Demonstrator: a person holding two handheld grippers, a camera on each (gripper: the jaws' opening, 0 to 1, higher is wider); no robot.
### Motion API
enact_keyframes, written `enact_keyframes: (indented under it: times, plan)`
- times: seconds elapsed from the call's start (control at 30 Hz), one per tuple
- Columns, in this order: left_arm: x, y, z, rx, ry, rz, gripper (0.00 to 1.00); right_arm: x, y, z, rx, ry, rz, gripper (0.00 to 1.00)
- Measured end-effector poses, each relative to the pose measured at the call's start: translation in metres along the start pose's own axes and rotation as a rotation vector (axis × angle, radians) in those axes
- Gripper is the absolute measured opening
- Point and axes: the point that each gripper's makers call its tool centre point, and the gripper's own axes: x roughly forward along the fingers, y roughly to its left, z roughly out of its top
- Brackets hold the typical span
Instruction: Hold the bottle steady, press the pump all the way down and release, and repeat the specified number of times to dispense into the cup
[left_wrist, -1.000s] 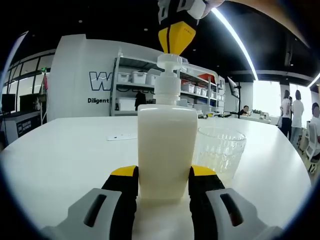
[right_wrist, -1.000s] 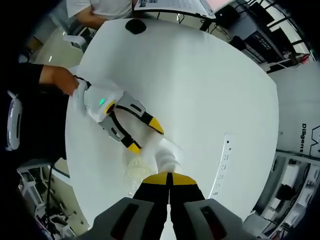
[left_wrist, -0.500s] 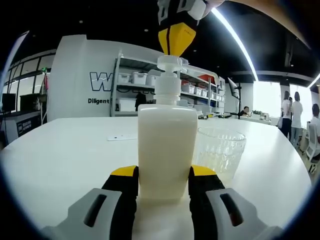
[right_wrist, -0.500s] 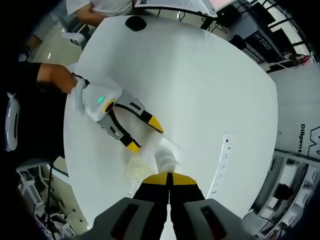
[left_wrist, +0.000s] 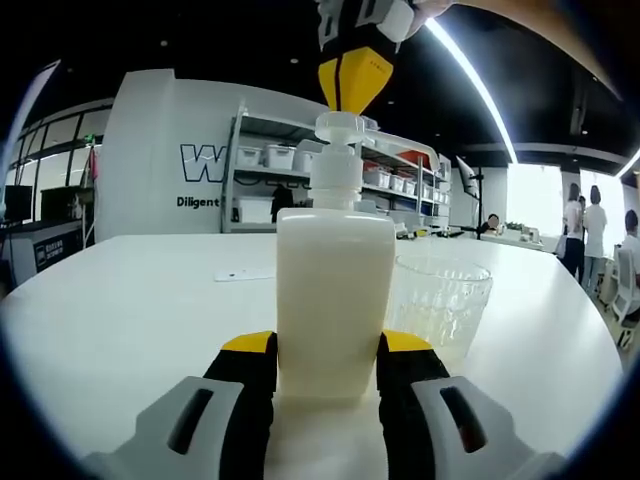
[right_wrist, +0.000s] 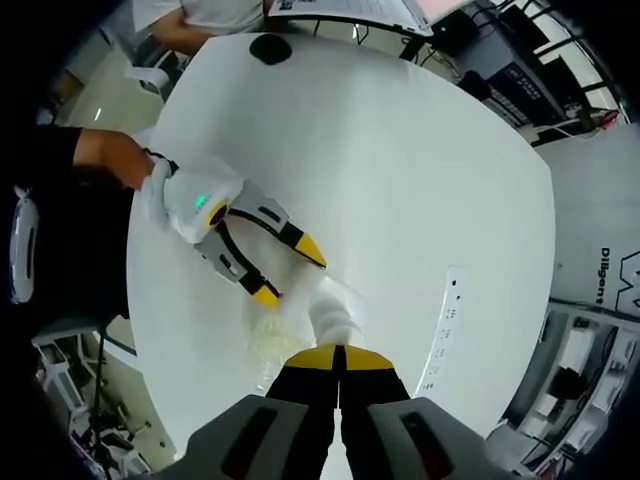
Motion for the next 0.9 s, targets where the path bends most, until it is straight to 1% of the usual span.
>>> enact_keyframes:
  times: [0.13,0.2,0.33,0.47,0.67,0.9]
  plan:
    - [0.0004,0.0001,0.0001,-0.001,0.000,0.000,0.38,0.0000,0.0003,-0.0001,-0.004,-0.005,-0.005,0.00]
    - [0.0006,0.0002,0.0001,-0.001,-0.001,0.001,0.38,0.0003,0.0006,0.0010,-0.007,0.005,-0.011,0.00]
    - [0.0008,0.0002,0.0001,0.004,-0.001,0.006,0.38,0.0003,0.0005,0.0009,-0.018,0.045,-0.022,0.00]
    - [0.0008,0.0003,0.0001,0.004,-0.001,0.006,0.38,-0.0002,-0.0004,0.0001,-0.031,0.054,-0.021,0.00]
    - [0.0011,0.0006,0.0001,0.002,-0.001,0.010,0.38,-0.0029,-0.0015,-0.0008,-0.018,0.025,-0.024,0.00]
    - [0.0015,0.0011,-0.0001,0.002,0.000,0.010,0.38,-0.0018,-0.0020,-0.0001,-0.052,0.038,-0.039,0.00]
